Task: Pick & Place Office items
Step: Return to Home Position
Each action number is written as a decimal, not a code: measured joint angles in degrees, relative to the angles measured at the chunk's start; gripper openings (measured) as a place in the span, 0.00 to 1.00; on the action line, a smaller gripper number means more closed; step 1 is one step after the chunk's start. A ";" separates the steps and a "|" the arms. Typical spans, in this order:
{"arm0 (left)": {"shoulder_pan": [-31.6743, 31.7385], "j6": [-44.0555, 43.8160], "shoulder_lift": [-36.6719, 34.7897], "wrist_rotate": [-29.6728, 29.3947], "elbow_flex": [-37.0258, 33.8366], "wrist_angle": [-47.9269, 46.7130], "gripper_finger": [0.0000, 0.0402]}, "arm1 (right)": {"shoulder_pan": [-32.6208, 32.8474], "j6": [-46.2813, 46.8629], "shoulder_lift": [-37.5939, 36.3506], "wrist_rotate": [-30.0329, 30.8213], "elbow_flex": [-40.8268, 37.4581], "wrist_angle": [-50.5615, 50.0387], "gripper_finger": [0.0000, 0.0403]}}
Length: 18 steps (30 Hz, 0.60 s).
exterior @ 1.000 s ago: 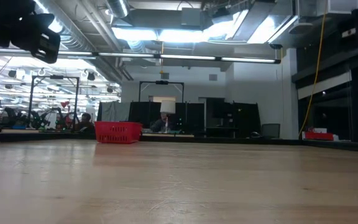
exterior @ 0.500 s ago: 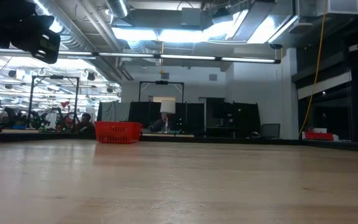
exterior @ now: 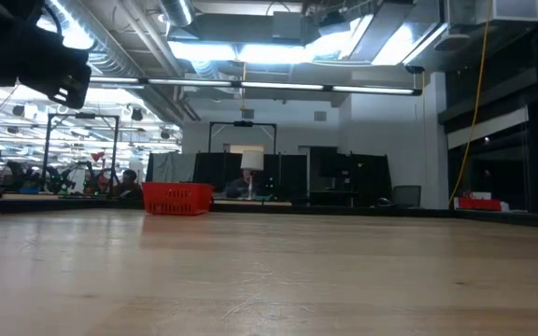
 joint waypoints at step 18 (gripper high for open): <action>0.05 -3.07 0.00 -0.10 0.00 -3.63 0.25 | 0.00 -8.61 0.07 0.02 0.00 -0.02 0.45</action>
